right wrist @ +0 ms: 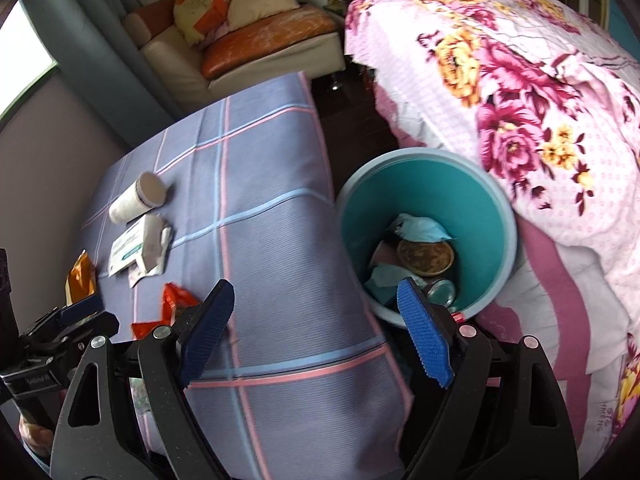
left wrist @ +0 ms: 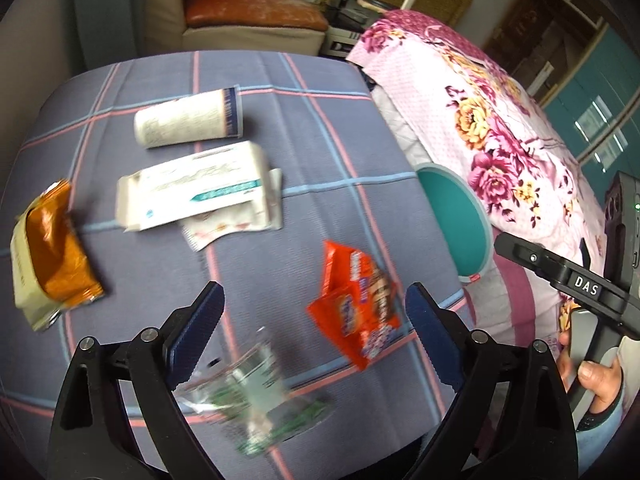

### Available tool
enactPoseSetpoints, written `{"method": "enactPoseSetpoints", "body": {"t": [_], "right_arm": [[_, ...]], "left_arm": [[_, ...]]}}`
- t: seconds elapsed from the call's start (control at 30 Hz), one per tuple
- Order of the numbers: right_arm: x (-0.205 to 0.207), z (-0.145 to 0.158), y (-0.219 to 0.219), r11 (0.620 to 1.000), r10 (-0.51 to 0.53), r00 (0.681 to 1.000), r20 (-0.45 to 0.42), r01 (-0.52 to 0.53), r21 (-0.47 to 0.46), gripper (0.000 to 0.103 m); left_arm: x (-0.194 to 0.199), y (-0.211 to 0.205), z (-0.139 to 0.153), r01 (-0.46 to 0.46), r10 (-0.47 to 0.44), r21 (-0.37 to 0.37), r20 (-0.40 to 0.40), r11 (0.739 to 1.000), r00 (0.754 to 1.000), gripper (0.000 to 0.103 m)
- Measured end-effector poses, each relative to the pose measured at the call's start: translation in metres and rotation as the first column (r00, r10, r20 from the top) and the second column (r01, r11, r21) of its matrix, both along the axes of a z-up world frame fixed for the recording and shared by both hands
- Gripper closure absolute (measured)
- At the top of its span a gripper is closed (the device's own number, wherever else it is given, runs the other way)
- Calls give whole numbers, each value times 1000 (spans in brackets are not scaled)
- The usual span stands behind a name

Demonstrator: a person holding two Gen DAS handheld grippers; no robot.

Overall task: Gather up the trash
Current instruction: 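Move both open tools back over the table, then grasp the clear plastic bag with the left tool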

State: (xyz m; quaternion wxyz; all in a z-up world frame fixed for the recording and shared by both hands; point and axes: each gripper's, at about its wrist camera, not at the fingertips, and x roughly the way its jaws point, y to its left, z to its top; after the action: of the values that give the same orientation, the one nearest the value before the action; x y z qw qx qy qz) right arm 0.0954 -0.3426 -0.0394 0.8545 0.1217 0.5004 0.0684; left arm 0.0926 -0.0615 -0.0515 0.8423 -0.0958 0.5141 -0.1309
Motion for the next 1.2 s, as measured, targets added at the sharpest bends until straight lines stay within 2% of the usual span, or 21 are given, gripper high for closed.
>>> {"method": "enactPoseSetpoints", "body": {"t": [0.3, 0.6, 0.8, 0.9, 0.97, 1.03, 1.2], "right_arm": [[-8, -8, 50, 998, 61, 998, -34, -61, -13, 22], [-11, -18, 63, 996, 94, 994, -63, -94, 4, 22], [-11, -24, 64, 995, 98, 992, -73, -97, 14, 22], [-7, -27, 64, 994, 103, 991, -82, -100, 34, 22], [-3, -29, 64, 993, 115, 989, -88, -112, 44, 22], [2, -31, 68, 990, 137, 986, -92, -132, 55, 22], [14, -39, 80, 981, 178, 977, -116, -168, 93, 22]], "left_arm": [[-36, 34, -29, -46, 46, -7, -80, 999, 996, 11], [-53, 28, -64, -38, 34, -19, -185, 999, 982, 10], [-51, 24, -65, -42, 41, 0, -170, 999, 985, 8], [-49, 23, -64, -44, 46, 12, -139, 999, 989, 9], [-48, 23, -63, -42, 45, 31, -116, 999, 992, 21], [-48, 23, -59, -26, 27, 8, -100, 1000, 995, 39], [-47, 27, -54, -22, 24, 35, -66, 999, 998, 45]]}}
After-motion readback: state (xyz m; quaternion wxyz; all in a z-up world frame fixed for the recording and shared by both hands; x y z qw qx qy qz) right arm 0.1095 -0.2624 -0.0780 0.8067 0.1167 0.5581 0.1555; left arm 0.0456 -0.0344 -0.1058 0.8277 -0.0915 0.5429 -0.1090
